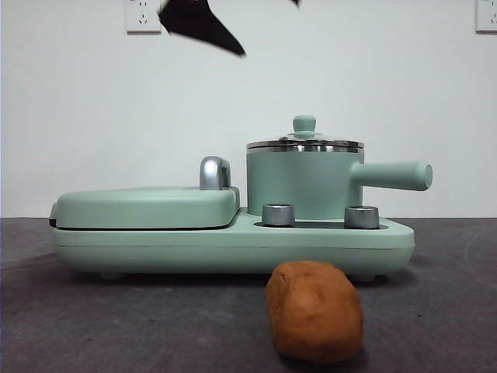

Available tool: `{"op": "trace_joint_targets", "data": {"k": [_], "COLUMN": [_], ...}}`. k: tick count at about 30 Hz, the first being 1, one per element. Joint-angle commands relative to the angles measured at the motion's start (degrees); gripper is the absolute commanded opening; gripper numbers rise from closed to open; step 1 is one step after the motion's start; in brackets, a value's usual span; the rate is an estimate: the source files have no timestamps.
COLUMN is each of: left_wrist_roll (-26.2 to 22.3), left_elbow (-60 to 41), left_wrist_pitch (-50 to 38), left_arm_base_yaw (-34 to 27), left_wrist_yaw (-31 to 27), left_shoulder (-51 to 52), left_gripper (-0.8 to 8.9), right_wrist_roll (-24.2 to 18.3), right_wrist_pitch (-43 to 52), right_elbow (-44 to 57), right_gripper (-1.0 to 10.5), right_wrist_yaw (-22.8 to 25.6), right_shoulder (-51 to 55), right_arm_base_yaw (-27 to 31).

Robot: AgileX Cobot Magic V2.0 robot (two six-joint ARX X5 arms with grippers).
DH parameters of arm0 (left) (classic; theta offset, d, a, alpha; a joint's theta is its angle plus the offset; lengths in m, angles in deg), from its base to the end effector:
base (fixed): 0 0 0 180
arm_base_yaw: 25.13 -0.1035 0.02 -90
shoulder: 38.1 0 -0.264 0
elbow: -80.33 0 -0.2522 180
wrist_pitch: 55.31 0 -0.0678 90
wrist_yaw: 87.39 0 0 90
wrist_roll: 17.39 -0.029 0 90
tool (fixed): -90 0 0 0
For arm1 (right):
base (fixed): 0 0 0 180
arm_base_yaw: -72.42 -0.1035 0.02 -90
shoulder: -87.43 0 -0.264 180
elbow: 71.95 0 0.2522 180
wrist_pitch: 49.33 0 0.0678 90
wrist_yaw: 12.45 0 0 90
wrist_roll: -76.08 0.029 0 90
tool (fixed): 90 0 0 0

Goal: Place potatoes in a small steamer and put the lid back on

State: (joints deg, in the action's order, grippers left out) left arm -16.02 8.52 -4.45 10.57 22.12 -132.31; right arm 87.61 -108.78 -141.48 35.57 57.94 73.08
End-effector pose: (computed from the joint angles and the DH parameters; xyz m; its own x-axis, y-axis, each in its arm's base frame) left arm 0.2869 -0.2181 0.3706 0.4174 -0.7112 -0.5657 0.7551 0.6178 -0.2195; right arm 0.0678 0.0186 0.3660 0.7088 0.6608 -0.2470 -0.5433 0.7347 0.4063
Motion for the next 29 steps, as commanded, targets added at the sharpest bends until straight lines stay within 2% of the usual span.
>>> {"op": "trace_joint_targets", "data": {"k": [1, 4, 11, 29], "left_wrist_roll": [-2.5, -2.6, -2.7, -2.7], "left_elbow": [1.9, 1.9, 1.9, 1.9], "left_wrist_pitch": [-4.2, -9.2, -18.5, -28.0], "left_arm_base_yaw": [1.2, 1.6, 1.8, 1.8], "left_wrist_yaw": [-2.8, -7.0, -11.7, -12.0], "left_shoulder": [-3.2, -5.7, -10.2, -17.5], "left_gripper": [5.31, 5.31, 5.27, 5.26], "right_wrist_roll": [-0.2, -0.3, -0.4, -0.4], "right_wrist_pitch": [0.3, 0.3, 0.3, 0.3], "right_elbow": [-1.0, -1.0, -1.0, -1.0], "right_gripper": [5.2, 5.2, 5.2, 5.2], "right_wrist_yaw": [0.0, 0.0, 0.0, 0.0], "right_shoulder": [-0.3, -0.3, -0.3, -0.3], "right_arm_base_yaw": [-0.2, -0.2, -0.2, -0.2]}}
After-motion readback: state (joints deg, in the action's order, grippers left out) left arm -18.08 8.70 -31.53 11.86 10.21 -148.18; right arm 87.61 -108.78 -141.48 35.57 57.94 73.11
